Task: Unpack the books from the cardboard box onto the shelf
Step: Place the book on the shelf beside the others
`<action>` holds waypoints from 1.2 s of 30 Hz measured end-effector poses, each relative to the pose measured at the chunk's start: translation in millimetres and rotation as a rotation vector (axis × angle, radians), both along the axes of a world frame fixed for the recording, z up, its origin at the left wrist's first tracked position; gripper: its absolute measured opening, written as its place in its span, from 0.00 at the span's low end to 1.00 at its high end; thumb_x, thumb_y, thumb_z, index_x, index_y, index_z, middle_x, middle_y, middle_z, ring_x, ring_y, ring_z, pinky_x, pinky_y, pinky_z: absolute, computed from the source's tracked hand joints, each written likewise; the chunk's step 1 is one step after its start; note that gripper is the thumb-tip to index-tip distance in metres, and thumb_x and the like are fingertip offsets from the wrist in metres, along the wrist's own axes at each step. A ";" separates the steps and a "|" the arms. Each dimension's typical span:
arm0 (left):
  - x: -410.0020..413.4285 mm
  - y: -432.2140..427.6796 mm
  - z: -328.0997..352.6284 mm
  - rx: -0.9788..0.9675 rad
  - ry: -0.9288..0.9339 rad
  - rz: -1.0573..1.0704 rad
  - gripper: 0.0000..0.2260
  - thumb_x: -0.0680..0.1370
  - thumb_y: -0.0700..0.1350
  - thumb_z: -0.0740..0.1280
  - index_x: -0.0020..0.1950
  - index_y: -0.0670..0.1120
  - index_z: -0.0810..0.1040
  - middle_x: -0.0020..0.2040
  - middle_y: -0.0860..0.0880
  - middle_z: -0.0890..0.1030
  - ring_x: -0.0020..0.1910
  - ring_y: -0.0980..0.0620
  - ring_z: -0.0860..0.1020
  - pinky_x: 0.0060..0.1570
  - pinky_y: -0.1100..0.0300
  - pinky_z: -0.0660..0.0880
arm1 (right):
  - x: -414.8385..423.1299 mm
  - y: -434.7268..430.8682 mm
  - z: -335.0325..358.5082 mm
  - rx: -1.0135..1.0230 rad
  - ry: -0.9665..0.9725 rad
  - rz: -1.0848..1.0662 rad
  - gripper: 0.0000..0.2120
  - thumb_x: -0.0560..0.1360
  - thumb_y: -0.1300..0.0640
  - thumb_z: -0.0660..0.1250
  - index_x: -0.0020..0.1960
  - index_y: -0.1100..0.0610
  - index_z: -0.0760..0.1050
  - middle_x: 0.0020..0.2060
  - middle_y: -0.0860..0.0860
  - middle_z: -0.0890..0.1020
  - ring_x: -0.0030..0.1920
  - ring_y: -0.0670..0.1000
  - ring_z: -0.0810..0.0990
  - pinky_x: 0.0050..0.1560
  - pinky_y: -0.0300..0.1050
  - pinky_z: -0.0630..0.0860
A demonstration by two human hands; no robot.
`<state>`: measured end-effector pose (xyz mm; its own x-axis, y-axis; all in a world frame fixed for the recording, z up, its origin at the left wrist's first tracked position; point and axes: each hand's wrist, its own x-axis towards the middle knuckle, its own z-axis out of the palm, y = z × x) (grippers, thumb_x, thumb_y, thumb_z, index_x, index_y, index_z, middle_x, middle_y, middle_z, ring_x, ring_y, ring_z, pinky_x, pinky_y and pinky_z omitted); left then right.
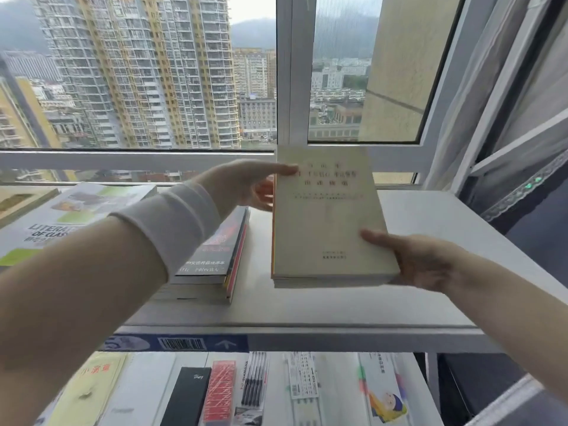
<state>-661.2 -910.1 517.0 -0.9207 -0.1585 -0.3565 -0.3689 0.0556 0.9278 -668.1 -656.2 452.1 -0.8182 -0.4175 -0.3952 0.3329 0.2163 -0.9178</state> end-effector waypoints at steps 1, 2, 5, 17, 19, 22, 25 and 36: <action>-3.5 -1.1 -6.6 -0.012 -0.052 0.011 0.23 0.73 0.45 0.71 0.65 0.40 0.71 0.55 0.43 0.81 0.51 0.44 0.81 0.53 0.49 0.78 | 1.4 -3.4 -1.6 0.010 -0.052 0.000 0.24 0.58 0.49 0.73 0.50 0.59 0.78 0.41 0.54 0.85 0.41 0.51 0.83 0.40 0.46 0.79; -6.6 -2.1 -13.9 -0.033 -0.090 0.016 0.26 0.73 0.45 0.72 0.68 0.39 0.69 0.59 0.41 0.79 0.54 0.42 0.80 0.57 0.47 0.76 | 3.3 -7.1 -2.9 0.010 -0.098 -0.005 0.17 0.62 0.51 0.72 0.47 0.59 0.78 0.35 0.53 0.85 0.36 0.50 0.84 0.36 0.47 0.80; -15.8 -2.8 -36.3 -0.068 -0.175 0.005 0.30 0.73 0.47 0.72 0.71 0.39 0.65 0.60 0.39 0.78 0.56 0.40 0.78 0.61 0.44 0.74 | 4.2 -14.7 -10.0 0.021 -0.203 -0.054 0.10 0.71 0.52 0.69 0.41 0.60 0.77 0.27 0.54 0.84 0.31 0.52 0.84 0.38 0.47 0.82; -25.8 -0.6 -50.5 -0.108 -0.264 0.069 0.30 0.75 0.48 0.70 0.72 0.38 0.63 0.45 0.41 0.77 0.62 0.42 0.77 0.63 0.48 0.74 | -6.7 -29.2 -5.1 0.176 -0.189 -0.104 0.14 0.68 0.52 0.73 0.41 0.62 0.74 0.30 0.55 0.82 0.37 0.54 0.79 0.42 0.52 0.79; -26.3 -0.3 -50.5 -0.113 -0.272 0.066 0.30 0.75 0.48 0.69 0.72 0.37 0.64 0.49 0.41 0.78 0.63 0.42 0.77 0.64 0.48 0.73 | -6.6 -29.8 -4.5 0.183 -0.190 -0.096 0.14 0.68 0.52 0.73 0.41 0.62 0.74 0.35 0.56 0.80 0.37 0.53 0.79 0.41 0.52 0.80; -26.5 2.0 -48.7 -0.141 -0.275 0.072 0.32 0.75 0.48 0.69 0.74 0.37 0.61 0.60 0.40 0.76 0.63 0.42 0.77 0.63 0.49 0.74 | -6.4 -29.5 -5.2 0.189 -0.190 -0.091 0.14 0.68 0.53 0.73 0.41 0.62 0.74 0.35 0.56 0.79 0.37 0.53 0.79 0.32 0.50 0.80; -26.6 4.7 -47.5 -0.179 -0.268 0.078 0.34 0.76 0.49 0.68 0.76 0.37 0.57 0.70 0.38 0.71 0.64 0.42 0.77 0.63 0.51 0.73 | -6.5 -29.0 -7.6 0.191 -0.182 -0.082 0.14 0.67 0.52 0.73 0.41 0.63 0.75 0.35 0.56 0.80 0.36 0.54 0.80 0.32 0.51 0.80; -18.7 12.2 -48.6 -0.405 -0.186 0.103 0.31 0.76 0.52 0.67 0.72 0.36 0.62 0.63 0.36 0.74 0.60 0.42 0.79 0.60 0.52 0.76 | -12.9 -25.1 -15.6 0.247 -0.076 0.006 0.15 0.67 0.49 0.73 0.39 0.60 0.76 0.21 0.50 0.81 0.33 0.52 0.81 0.30 0.45 0.81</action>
<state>-679.9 -897.9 468.3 -0.8193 -0.4065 -0.4043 -0.5494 0.3550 0.7564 -681.0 -681.3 436.5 -0.7802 -0.3053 -0.5459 0.3969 0.4329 -0.8094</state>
